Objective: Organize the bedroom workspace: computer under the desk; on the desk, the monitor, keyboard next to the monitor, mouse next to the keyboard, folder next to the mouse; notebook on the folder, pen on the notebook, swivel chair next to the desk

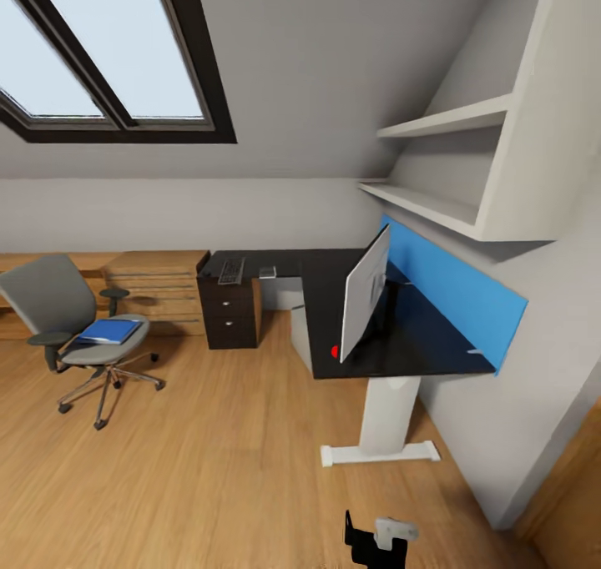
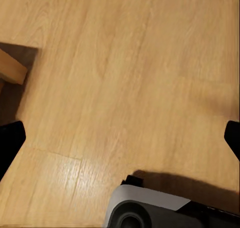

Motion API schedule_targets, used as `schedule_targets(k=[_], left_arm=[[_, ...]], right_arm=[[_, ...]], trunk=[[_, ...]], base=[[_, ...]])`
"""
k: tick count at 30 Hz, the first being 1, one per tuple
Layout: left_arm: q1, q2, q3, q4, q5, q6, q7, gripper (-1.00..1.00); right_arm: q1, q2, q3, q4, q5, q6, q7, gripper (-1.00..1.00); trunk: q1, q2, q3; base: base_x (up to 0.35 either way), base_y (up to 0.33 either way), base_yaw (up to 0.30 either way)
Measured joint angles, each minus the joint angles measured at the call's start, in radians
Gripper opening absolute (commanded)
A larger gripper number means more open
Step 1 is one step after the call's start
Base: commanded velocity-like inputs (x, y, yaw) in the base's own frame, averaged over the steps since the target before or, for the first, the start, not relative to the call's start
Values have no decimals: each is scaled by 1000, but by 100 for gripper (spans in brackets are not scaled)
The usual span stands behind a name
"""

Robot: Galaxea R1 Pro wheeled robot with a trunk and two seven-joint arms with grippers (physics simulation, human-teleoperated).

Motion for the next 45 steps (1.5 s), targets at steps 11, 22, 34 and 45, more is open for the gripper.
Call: schedule_targets(k=[11, 22, 34, 45], left_arm=[[0, 0, 0, 0, -1, -1, 0, 100], [0, 1, 2, 0, -3, -6, -4, 100], [0, 7, 5, 1, -1, -7, -7, 100], [0, 9, 7, 23, 1, -7, -10, 100]], right_arm=[[0, -1, 0, 0, 0, 0, -1, 100], [-1, -18, 0, -13, 1, -3, 1, 100], [-3, -121, -3, -208, -1, -40, -2, 100], [-142, -152, -3, -331, 5, 227, -54, 100]], trunk=[[-30, 56, 25], [-31, 56, 25], [-31, 56, 25], [-31, 55, 25]], base=[[-226, -287, -14], [-70, -133, 0], [72, -143, 0], [27, -8, 0]])
